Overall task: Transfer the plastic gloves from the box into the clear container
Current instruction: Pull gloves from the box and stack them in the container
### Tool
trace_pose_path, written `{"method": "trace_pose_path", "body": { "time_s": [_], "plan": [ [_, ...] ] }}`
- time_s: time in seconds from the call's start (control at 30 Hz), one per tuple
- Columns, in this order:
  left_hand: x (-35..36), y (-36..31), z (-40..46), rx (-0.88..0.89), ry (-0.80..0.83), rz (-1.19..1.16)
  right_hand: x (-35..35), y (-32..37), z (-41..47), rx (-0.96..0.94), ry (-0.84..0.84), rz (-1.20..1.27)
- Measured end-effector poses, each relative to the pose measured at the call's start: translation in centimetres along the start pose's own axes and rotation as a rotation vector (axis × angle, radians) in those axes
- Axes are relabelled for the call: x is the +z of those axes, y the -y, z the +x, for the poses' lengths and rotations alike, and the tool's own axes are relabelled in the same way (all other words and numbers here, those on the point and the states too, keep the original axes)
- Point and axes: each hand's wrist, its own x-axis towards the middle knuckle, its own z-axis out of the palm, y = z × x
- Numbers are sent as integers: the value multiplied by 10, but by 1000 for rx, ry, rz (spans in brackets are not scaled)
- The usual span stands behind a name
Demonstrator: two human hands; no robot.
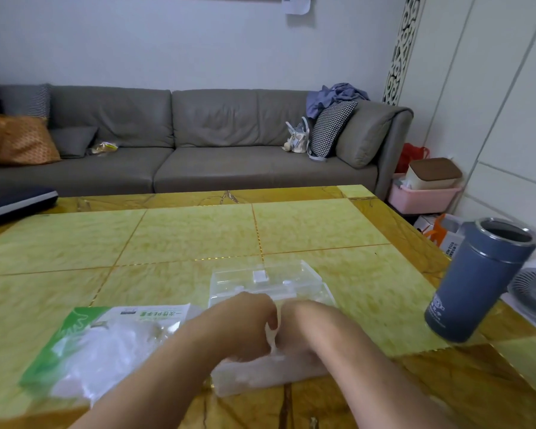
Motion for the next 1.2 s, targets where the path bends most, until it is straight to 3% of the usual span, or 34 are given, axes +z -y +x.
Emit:
{"method": "trace_pose_path", "body": {
  "time_s": [0.07,0.23,0.4,0.47,0.57,0.7,0.8,0.87,0.93,1.03,1.1,1.2],
  "plan": [
    [5,-8,-1,-30,-40,-49,2,2,8,-32,16,-15],
    [5,-12,6,-96,203,-4,4,4,5,31,27,-19],
    [-6,-6,14,-152,382,-32,5,-2,0,-72,13,-97],
    [-11,-11,9,-99,384,28,8,-5,2,-80,-23,-118],
    [-9,-15,-12,5,174,57,7,-6,4,-1,-194,-50],
    [-4,2,-57,107,-232,-261,7,2,-9,51,-387,-20],
    [-11,33,-90,84,-553,-391,8,15,-28,50,-565,-5],
    [-18,65,-111,-1,-723,-425,9,30,-42,-29,-705,30],
    [-20,105,-128,-120,-836,-439,14,54,-56,-249,-782,155],
    [-14,152,-140,-268,-784,-519,29,98,-65,-536,-628,354],
    [-5,166,-142,-272,-664,-538,40,127,-59,-530,-550,229],
    [9,169,-138,-220,-557,-498,51,152,-40,-463,-581,75]
  ]
}}
